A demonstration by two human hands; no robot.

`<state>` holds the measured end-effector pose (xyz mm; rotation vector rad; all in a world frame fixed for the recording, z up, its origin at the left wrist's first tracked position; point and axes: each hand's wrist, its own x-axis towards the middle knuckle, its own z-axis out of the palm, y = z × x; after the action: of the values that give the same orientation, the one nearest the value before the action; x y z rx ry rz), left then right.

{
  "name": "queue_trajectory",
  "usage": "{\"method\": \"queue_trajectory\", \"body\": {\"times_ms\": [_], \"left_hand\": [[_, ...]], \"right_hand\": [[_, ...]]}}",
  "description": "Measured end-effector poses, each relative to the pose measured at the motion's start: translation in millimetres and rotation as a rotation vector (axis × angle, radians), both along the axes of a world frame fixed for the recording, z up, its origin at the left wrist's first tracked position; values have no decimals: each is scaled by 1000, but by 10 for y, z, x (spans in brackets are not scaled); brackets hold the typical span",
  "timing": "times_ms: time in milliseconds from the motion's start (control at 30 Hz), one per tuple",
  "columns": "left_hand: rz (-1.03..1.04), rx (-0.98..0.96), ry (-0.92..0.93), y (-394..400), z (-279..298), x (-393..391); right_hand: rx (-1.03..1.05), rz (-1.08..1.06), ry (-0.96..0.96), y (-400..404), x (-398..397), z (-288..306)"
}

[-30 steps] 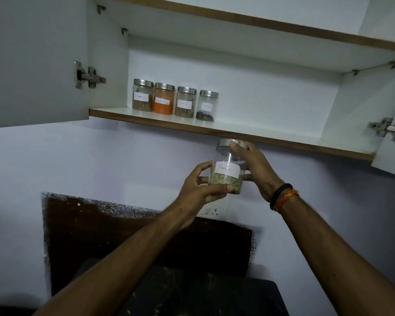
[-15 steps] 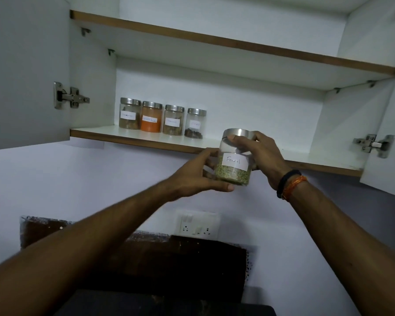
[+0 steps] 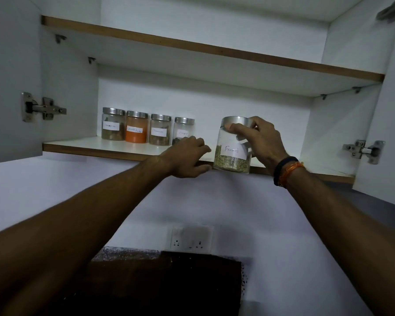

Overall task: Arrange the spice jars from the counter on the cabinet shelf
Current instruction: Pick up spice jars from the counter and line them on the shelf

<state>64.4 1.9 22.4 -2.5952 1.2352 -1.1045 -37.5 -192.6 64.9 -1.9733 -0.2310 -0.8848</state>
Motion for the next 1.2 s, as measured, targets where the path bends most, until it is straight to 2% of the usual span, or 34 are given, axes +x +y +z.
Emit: {"method": "queue_trajectory", "body": {"times_ms": [200,600,1200], "left_hand": [[153,176,233,15,109,351],[84,145,146,29,73,547],[54,56,252,5,87,609]], "right_hand": [[-42,-43,-29,-71,131,171],[-118,-62,-34,-65,970,429],[-90,-83,170,-95,2358,351]]}}
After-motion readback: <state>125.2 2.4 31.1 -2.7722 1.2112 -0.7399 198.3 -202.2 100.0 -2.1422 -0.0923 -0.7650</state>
